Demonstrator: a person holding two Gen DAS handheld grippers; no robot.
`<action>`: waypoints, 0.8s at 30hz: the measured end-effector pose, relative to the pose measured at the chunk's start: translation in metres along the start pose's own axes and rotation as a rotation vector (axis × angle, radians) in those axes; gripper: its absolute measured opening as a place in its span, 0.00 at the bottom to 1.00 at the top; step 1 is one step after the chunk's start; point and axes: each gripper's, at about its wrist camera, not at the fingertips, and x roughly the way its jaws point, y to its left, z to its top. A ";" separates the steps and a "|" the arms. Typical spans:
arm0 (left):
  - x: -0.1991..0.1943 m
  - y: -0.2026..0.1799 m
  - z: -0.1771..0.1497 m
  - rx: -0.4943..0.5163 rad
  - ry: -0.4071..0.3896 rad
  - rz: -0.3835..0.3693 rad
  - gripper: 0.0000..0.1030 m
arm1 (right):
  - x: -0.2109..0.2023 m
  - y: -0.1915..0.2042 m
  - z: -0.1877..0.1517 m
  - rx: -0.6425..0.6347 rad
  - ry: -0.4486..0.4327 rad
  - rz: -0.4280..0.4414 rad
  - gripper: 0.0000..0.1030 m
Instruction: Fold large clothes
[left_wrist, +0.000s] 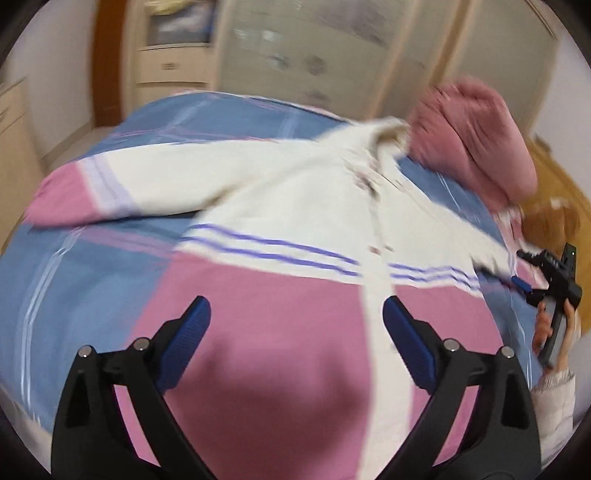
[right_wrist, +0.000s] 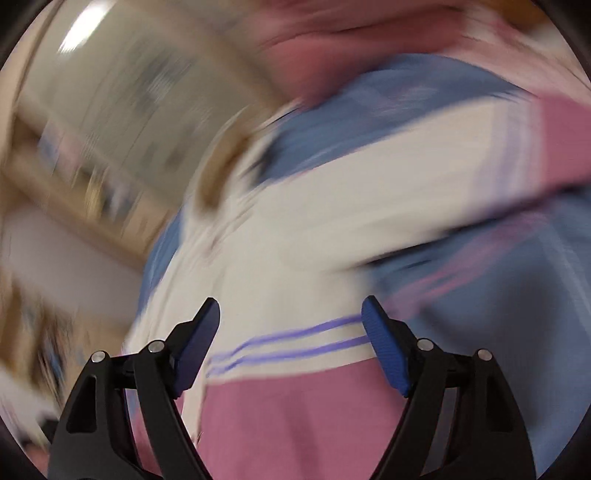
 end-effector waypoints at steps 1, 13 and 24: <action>0.008 -0.013 0.003 0.021 0.020 -0.012 0.93 | -0.011 -0.034 0.014 0.079 -0.037 -0.017 0.77; 0.091 -0.106 -0.003 0.143 0.220 -0.023 0.93 | -0.033 -0.216 0.090 0.576 -0.311 0.063 0.16; 0.103 -0.057 -0.003 0.018 0.262 -0.003 0.93 | -0.048 0.037 0.111 0.021 -0.296 0.410 0.10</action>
